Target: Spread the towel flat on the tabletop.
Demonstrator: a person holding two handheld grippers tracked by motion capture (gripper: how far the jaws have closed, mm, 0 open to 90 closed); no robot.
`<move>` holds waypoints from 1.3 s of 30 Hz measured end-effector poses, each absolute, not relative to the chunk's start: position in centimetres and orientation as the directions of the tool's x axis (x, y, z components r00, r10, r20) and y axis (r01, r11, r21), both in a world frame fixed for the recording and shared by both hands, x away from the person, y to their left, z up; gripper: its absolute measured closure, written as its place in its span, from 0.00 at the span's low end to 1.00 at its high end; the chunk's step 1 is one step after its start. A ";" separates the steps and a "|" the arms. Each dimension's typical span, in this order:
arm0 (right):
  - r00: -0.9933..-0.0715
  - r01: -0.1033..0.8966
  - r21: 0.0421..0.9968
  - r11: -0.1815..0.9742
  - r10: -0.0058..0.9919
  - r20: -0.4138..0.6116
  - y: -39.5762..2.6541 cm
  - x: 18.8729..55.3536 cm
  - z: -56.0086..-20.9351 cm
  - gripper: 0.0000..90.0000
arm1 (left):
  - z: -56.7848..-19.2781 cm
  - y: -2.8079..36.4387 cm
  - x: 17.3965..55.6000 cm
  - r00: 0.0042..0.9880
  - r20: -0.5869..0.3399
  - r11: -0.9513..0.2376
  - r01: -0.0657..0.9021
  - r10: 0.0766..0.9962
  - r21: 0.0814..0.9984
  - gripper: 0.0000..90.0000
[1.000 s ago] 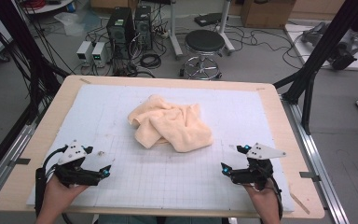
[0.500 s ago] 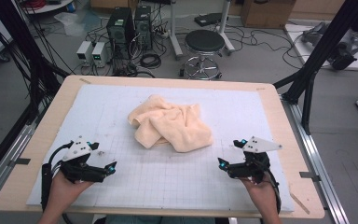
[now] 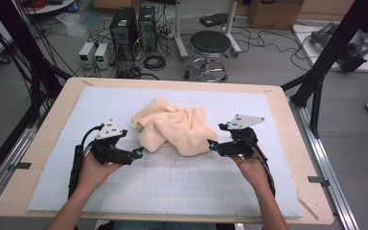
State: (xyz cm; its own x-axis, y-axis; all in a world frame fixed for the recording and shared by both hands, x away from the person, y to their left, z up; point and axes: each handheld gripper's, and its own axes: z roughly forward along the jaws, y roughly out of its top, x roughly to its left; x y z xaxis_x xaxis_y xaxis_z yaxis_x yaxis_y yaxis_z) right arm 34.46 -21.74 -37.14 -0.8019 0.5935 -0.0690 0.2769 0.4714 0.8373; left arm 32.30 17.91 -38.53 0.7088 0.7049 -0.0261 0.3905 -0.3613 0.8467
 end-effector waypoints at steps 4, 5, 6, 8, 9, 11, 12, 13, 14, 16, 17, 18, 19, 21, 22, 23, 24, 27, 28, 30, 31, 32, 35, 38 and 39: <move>-0.824 0.335 0.799 0.500 0.567 -0.009 -21.0 36.5 -39.5 0.44 | -39.5 17.3 33.6 0.706 -0.055 -0.352 0.417 0.706 0.838 0.28; -0.829 0.349 0.785 0.511 0.559 0.004 -20.8 37.0 -40.1 0.46 | -40.3 16.9 34.4 0.721 -0.090 -0.353 0.440 0.687 0.825 0.35; -0.829 0.349 0.785 0.511 0.559 0.004 -20.8 37.0 -40.1 0.46 | -40.3 16.9 34.4 0.721 -0.090 -0.353 0.440 0.687 0.825 0.41; -0.832 0.373 0.738 0.563 0.554 -0.002 -20.1 38.0 -41.7 0.53 | -41.0 16.4 35.0 0.725 -0.106 -0.365 0.460 0.680 0.809 0.47; -0.832 0.373 0.738 0.563 0.554 -0.002 -20.1 38.0 -41.7 0.53 | -41.3 16.1 35.3 0.727 -0.118 -0.365 0.470 0.676 0.803 0.47; -0.839 0.369 0.716 0.593 0.544 -0.017 -19.4 38.4 -43.0 0.66 | -41.8 15.6 35.7 0.725 -0.129 -0.369 0.485 0.677 0.793 0.64; -0.843 0.372 0.707 0.601 0.537 -0.013 -19.2 38.5 -43.3 0.70 | -42.2 15.4 35.9 0.723 -0.134 -0.360 0.485 0.678 0.797 0.70; -0.849 0.365 0.703 0.610 0.528 -0.017 -19.0 38.5 -43.4 0.74 | -42.2 15.4 35.9 0.723 -0.134 -0.360 0.485 0.678 0.797 0.76; -0.854 0.351 0.706 0.615 0.519 -0.027 -18.9 38.6 -43.5 0.79 | -42.3 15.3 35.9 0.723 -0.140 -0.351 0.484 0.677 0.802 0.84; -0.863 0.335 0.701 0.630 0.504 -0.040 -18.8 38.4 -43.3 0.86 | -42.1 15.3 35.9 0.725 -0.122 -0.352 0.465 0.677 0.812 0.90; -0.866 0.328 0.699 0.636 0.499 -0.047 -18.8 38.4 -43.3 0.88 | -42.0 15.4 35.8 0.725 -0.121 -0.352 0.465 0.678 0.812 0.91; -0.865 0.333 0.701 0.630 0.500 -0.038 -18.9 38.4 -43.2 0.90 | -42.0 15.4 35.8 0.725 -0.121 -0.352 0.465 0.678 0.812 0.91; -0.866 0.342 0.705 0.622 0.500 -0.021 -19.0 38.4 -43.1 0.91 | -41.8 15.6 35.8 0.721 -0.115 -0.351 0.461 0.683 0.815 0.92; -0.867 0.345 0.716 0.607 0.499 -0.006 -19.4 38.2 -42.8 0.92 | -41.0 16.5 35.4 0.719 -0.099 -0.353 0.451 0.688 0.820 0.92; -0.869 0.337 0.722 0.604 0.496 -0.010 -19.5 38.0 -42.5 0.92 | -41.0 16.5 35.4 0.719 -0.099 -0.353 0.451 0.688 0.820 0.92; -0.866 0.332 0.730 0.597 0.500 -0.015 -19.7 37.7 -42.1 0.92 | -40.6 16.8 35.3 0.720 -0.095 -0.351 0.444 0.687 0.824 0.93; -0.867 0.321 0.742 0.588 0.498 -0.020 -20.0 37.5 -41.6 0.93 | -39.7 17.7 34.9 0.720 -0.075 -0.357 0.429 0.690 0.830 0.93; -0.861 0.295 0.779 0.553 0.508 -0.034 -21.0 36.7 -40.2 0.93 | -38.6 18.7 34.5 0.718 -0.066 -0.356 0.419 0.692 0.836 0.93; -0.858 0.289 0.791 0.539 0.512 -0.036 -21.4 36.4 -39.7 0.93 | -38.0 19.3 34.4 0.717 -0.058 -0.356 0.413 0.695 0.838 0.93; -0.855 0.285 0.802 0.525 0.517 -0.035 -21.8 36.0 -39.1 0.93 | -36.6 20.5 34.0 0.718 -0.047 -0.353 0.397 0.695 0.847 0.93; -0.856 0.276 0.813 0.512 0.516 -0.035 -22.1 35.6 -38.6 0.93 | -35.7 21.0 33.7 0.721 -0.045 -0.348 0.388 0.692 0.854 0.93; -0.858 0.255 0.833 0.490 0.511 -0.038 -22.5 34.6 -37.3 0.93 | -35.2 21.2 33.5 0.726 -0.044 -0.349 0.382 0.687 0.856 0.93; -0.864 0.212 0.839 0.501 0.497 -0.079 -22.5 33.3 -35.9 0.93 | -33.0 21.4 32.3 0.750 0.014 -0.400 0.338 0.662 0.852 0.93; -0.869 0.170 0.831 0.530 0.478 -0.127 -22.1 31.2 -33.7 0.93 | -31.2 21.6 30.8 0.772 0.048 -0.420 0.291 0.634 0.860 0.93; -0.876 0.136 0.829 0.542 0.457 -0.155 -22.2 29.3 -32.6 0.93 | -30.7 21.7 30.2 0.781 0.066 -0.435 0.274 0.621 0.858 0.93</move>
State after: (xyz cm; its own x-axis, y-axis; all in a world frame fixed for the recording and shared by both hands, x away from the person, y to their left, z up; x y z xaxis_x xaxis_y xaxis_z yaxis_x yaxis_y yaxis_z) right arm 29.31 -22.16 -32.55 -0.8759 0.4568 -0.1552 0.1357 0.5419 0.8294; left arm 30.15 21.70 -30.72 0.7813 0.6207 0.0656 0.2735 -0.4350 0.8579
